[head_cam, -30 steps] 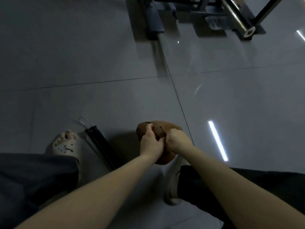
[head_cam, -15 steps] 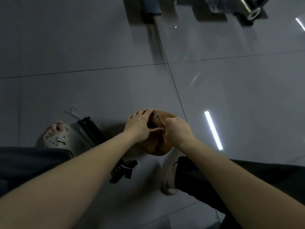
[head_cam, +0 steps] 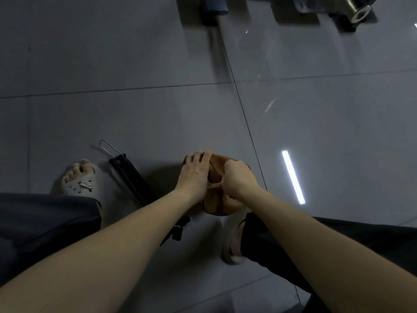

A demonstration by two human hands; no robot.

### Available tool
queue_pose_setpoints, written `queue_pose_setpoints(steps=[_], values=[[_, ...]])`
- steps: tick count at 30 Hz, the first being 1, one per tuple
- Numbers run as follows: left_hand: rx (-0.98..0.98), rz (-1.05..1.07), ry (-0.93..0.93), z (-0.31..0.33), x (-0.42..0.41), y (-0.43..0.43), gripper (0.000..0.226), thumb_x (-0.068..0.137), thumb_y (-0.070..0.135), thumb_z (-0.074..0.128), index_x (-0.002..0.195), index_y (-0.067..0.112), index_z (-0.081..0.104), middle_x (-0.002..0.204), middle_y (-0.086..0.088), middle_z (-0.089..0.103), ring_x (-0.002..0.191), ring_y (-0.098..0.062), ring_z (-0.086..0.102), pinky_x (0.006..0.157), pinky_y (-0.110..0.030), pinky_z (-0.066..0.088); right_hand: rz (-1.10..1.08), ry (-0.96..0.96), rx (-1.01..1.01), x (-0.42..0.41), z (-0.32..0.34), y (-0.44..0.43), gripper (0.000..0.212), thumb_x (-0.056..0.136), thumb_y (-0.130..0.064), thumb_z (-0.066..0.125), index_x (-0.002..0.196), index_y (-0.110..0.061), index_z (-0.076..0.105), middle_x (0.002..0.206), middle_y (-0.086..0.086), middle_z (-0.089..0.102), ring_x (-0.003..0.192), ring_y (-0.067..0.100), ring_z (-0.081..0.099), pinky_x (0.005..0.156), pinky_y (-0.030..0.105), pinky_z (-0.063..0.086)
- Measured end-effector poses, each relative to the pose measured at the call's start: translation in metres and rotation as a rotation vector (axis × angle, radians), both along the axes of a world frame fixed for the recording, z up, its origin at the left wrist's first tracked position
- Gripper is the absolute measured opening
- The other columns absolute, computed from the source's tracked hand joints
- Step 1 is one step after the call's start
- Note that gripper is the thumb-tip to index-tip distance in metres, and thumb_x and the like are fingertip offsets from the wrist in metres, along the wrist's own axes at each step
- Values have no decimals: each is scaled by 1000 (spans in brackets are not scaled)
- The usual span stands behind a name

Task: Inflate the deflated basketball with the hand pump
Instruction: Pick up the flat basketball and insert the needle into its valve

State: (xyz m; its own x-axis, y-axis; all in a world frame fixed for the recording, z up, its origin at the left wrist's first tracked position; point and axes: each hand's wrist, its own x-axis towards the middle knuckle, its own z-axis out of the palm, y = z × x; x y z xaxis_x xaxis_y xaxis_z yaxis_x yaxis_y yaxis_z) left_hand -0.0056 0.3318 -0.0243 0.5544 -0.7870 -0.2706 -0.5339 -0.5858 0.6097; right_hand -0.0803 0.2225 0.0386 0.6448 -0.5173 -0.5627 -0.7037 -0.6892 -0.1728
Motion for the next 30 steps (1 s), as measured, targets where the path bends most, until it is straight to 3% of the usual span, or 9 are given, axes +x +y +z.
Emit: queue_pose_setpoints(steps=[3,5,7,9,11,15,21,23,30], values=[[70,97,40,-3,-4,3,96,79,49,77,152,21,21,157,-12,23,144,-35,25,115,-48,31,72,42,-39,3,-1,0,25,88,-18,62,67,-17,50,69,1,57,63,18,57,57,31,51],[166,326,164,-4,-4,9,117,66,62,81,154,19,17,159,-14,19,145,-37,23,114,-52,30,128,37,-50,-1,-3,1,27,89,-14,58,64,-18,48,65,0,55,58,16,54,52,27,43],[279,606,376,-1,-2,13,118,59,67,83,150,15,28,150,-15,37,135,-37,40,106,-49,43,184,33,-45,-5,-3,5,30,91,-14,57,63,-21,47,64,-2,55,57,13,54,54,25,46],[305,723,749,4,-3,14,81,71,60,79,131,13,53,122,-10,63,108,-31,62,91,-42,54,219,12,-36,-8,-5,9,32,93,-16,56,64,-24,45,65,-4,55,59,11,55,60,25,51],[222,645,934,8,-4,10,38,86,43,70,110,14,66,99,-10,71,90,-28,68,82,-43,59,203,-8,-51,-10,-6,8,32,95,-15,54,64,-24,45,64,-4,54,60,13,56,62,27,53],[142,540,918,9,-5,1,19,93,23,59,103,9,68,96,-14,71,86,-30,69,75,-40,61,162,-17,-75,-12,-5,5,33,95,-15,53,65,-23,44,63,-4,51,60,13,53,59,26,47],[180,543,791,-2,-9,-1,16,89,27,66,98,14,66,92,-10,71,80,-26,70,66,-36,62,164,-13,-87,-11,-13,11,24,95,-17,53,71,-20,52,66,-3,56,63,15,59,65,30,55],[168,537,776,-1,-10,-3,15,89,26,67,97,13,66,91,-10,70,78,-26,69,58,-31,57,181,-5,-100,-11,-15,11,22,96,-18,52,73,-19,54,67,-2,56,63,16,59,63,30,54],[158,529,765,-2,-14,-6,16,89,24,63,98,11,64,91,-10,69,78,-26,67,58,-30,53,274,25,-109,-15,-28,11,18,96,-22,55,80,-17,62,68,-4,55,60,12,54,58,24,45]])
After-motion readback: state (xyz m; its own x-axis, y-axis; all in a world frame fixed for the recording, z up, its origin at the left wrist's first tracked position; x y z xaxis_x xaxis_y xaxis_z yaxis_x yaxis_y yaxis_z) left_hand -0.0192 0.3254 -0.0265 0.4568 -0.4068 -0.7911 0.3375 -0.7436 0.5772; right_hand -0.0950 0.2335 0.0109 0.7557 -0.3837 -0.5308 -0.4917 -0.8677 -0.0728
